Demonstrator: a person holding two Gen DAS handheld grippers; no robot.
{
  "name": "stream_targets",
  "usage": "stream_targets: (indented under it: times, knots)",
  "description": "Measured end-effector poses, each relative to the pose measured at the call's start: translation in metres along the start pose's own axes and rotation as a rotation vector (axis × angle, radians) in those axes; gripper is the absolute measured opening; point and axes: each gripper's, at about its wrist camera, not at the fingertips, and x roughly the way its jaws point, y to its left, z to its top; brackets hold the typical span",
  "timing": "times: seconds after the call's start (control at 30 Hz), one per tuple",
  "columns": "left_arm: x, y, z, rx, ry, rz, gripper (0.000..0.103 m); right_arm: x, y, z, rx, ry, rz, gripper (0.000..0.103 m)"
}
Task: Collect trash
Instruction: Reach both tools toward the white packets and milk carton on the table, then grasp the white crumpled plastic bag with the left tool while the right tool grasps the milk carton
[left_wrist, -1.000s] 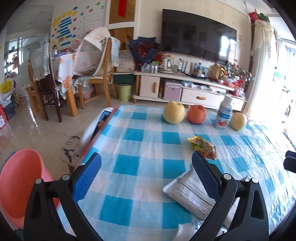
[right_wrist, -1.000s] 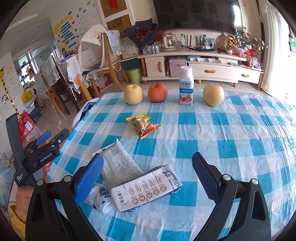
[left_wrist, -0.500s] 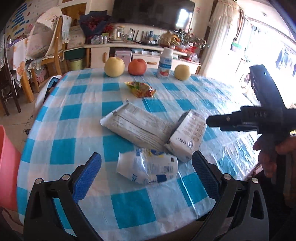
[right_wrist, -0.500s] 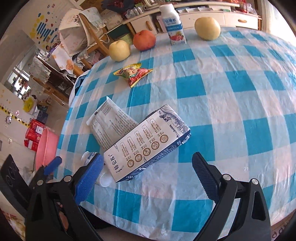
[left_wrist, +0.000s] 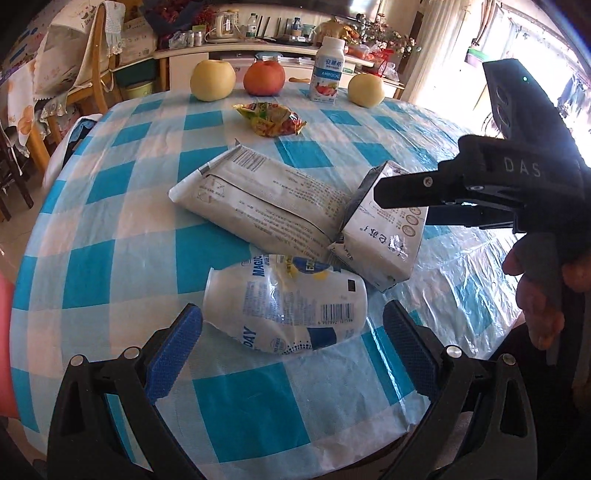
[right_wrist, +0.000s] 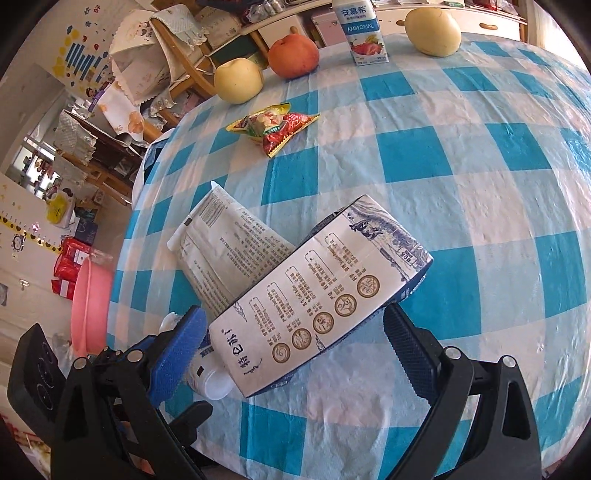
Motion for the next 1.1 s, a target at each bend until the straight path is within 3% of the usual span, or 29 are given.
stream_targets:
  times: [0.27,0.6,0.73,1.1]
  knots:
    - [0.014,-0.002,0.001,0.007,0.038,0.033,0.099,0.014,0.011,0.012,-0.053,-0.039,-0.035,0.095]
    - [0.023,0.001,0.009,-0.005,0.023,0.084,0.098,0.025,0.019,0.012,-0.141,-0.063,-0.133,0.095]
    - [0.025,0.004,0.011,-0.01,0.013,0.108,0.096,0.028,0.012,0.012,-0.128,-0.049,-0.144,0.076]
    - [0.025,0.007,0.013,-0.027,-0.005,0.114,0.095,0.027,0.015,0.007,-0.182,-0.082,-0.167,0.069]
